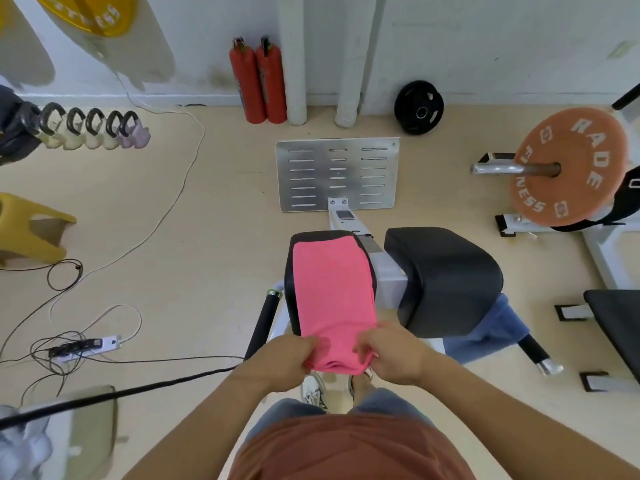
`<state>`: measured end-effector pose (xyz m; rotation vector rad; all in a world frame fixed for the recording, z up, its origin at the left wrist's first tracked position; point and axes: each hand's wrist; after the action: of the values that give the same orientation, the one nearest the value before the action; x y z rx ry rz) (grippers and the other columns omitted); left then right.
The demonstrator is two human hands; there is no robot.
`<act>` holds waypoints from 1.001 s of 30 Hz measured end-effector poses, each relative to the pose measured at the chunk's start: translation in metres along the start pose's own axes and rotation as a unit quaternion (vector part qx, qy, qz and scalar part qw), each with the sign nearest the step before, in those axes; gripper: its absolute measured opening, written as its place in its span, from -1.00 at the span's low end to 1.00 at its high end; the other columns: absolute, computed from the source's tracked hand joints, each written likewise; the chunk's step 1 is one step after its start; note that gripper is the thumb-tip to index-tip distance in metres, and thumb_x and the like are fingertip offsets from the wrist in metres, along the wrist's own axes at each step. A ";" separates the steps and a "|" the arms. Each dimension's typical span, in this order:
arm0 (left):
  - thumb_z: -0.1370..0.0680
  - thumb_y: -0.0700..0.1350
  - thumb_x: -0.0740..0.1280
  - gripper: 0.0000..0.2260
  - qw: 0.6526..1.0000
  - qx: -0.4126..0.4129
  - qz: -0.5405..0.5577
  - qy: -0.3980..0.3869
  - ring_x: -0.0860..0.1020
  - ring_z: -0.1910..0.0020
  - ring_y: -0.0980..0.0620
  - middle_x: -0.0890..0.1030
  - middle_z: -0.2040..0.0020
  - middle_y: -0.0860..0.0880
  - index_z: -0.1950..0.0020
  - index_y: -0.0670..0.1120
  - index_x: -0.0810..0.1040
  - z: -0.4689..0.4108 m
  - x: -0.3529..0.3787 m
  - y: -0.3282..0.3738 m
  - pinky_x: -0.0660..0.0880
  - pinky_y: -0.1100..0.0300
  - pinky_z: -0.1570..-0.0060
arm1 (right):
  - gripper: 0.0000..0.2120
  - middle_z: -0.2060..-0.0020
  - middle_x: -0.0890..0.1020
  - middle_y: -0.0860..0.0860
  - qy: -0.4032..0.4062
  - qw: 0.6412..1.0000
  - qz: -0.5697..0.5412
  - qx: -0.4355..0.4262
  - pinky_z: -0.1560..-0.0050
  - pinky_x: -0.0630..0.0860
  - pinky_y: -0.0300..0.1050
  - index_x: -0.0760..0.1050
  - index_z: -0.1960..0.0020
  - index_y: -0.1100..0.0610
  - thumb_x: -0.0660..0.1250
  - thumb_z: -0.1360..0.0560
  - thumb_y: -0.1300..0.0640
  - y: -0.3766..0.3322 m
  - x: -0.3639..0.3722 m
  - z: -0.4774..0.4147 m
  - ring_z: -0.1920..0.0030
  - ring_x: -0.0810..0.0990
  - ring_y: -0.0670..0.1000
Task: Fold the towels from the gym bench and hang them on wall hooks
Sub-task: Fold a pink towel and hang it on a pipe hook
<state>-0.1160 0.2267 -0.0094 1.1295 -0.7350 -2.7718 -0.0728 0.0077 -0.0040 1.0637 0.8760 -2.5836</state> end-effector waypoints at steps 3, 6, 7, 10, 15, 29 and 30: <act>-0.57 -0.07 0.27 -0.87 0.993 -0.018 0.097 -0.063 0.49 0.11 -0.03 0.51 0.07 -0.02 0.09 0.06 0.31 0.002 -0.012 -0.010 0.39 0.19 0.15 | -0.78 0.11 0.64 -0.05 -0.001 0.994 -0.099 0.038 0.08 0.41 -0.25 0.60 0.03 0.14 0.22 -0.43 0.30 0.004 -0.017 -0.002 0.03 0.56 -0.01; -0.52 -0.04 0.32 -0.84 0.987 -0.017 0.133 -0.086 0.55 -0.04 -0.01 0.57 -0.06 0.01 -0.07 0.07 0.44 0.001 -0.024 -0.014 0.49 0.16 -0.04 | -0.83 0.30 0.48 -0.17 0.012 0.991 -0.132 0.028 0.23 0.34 -0.33 0.54 0.10 0.11 0.23 -0.43 0.30 -0.001 -0.025 -0.007 0.17 0.47 -0.05; -0.50 -0.04 0.34 -0.74 0.987 -0.017 0.140 -0.079 0.54 -0.10 0.01 0.56 -0.12 0.05 -0.17 0.05 0.44 0.001 -0.027 -0.012 0.49 0.15 -0.11 | -0.84 0.30 0.48 -0.17 0.019 0.988 -0.150 0.024 0.21 0.35 -0.31 0.51 0.12 0.08 0.23 -0.43 0.29 -0.002 -0.028 -0.009 0.18 0.47 -0.06; -0.41 -0.03 0.45 -0.43 0.973 -0.012 0.227 -0.035 0.50 -0.12 0.16 0.49 -0.17 0.16 -0.38 0.05 0.35 -0.008 -0.036 0.000 0.45 0.31 -0.11 | -0.77 0.30 0.49 -0.14 0.041 0.974 -0.222 0.031 0.20 0.37 -0.24 0.44 0.21 -0.04 0.23 -0.43 0.30 -0.004 -0.035 -0.018 0.25 0.45 -0.12; -0.48 -0.02 0.36 -0.83 0.988 -0.012 0.141 0.055 0.57 0.16 -0.05 0.64 0.15 -0.02 -0.01 -0.07 0.58 -0.033 -0.042 0.015 0.45 0.15 0.18 | -0.82 0.28 0.54 0.00 0.041 0.918 -0.390 0.067 0.21 0.38 -0.16 0.57 0.09 0.10 0.25 -0.41 0.29 -0.003 -0.054 -0.031 0.26 0.45 -0.06; -0.53 -0.17 0.16 -0.89 0.975 -0.087 -0.013 0.205 0.47 0.18 -0.07 0.41 0.20 0.00 0.20 -0.06 0.35 -0.092 -0.086 -0.004 0.34 0.14 0.23 | -0.45 -0.33 0.45 0.16 0.053 0.960 -0.192 0.195 -0.29 0.42 0.08 0.22 -0.47 0.08 0.21 -0.51 0.29 0.044 -0.091 -0.150 -0.30 0.44 0.19; -0.53 -0.17 0.17 -0.89 0.972 -0.104 -0.011 0.212 0.46 0.21 -0.06 0.43 0.20 -0.01 0.19 -0.06 0.37 -0.098 -0.086 -0.005 0.33 0.15 0.23 | -0.50 -0.31 0.47 0.15 0.042 0.962 -0.187 0.194 -0.28 0.44 0.03 0.29 -0.44 0.12 0.20 -0.51 0.30 0.045 -0.096 -0.151 -0.29 0.46 0.17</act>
<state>0.0133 0.2112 -0.0165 1.6059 -0.3763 -2.4166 0.0998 0.0594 -0.0419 1.2097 0.6524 -3.1425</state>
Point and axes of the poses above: each hand's wrist, its own z-axis away from the middle knuckle, its own x-axis out of the palm, y = z × x
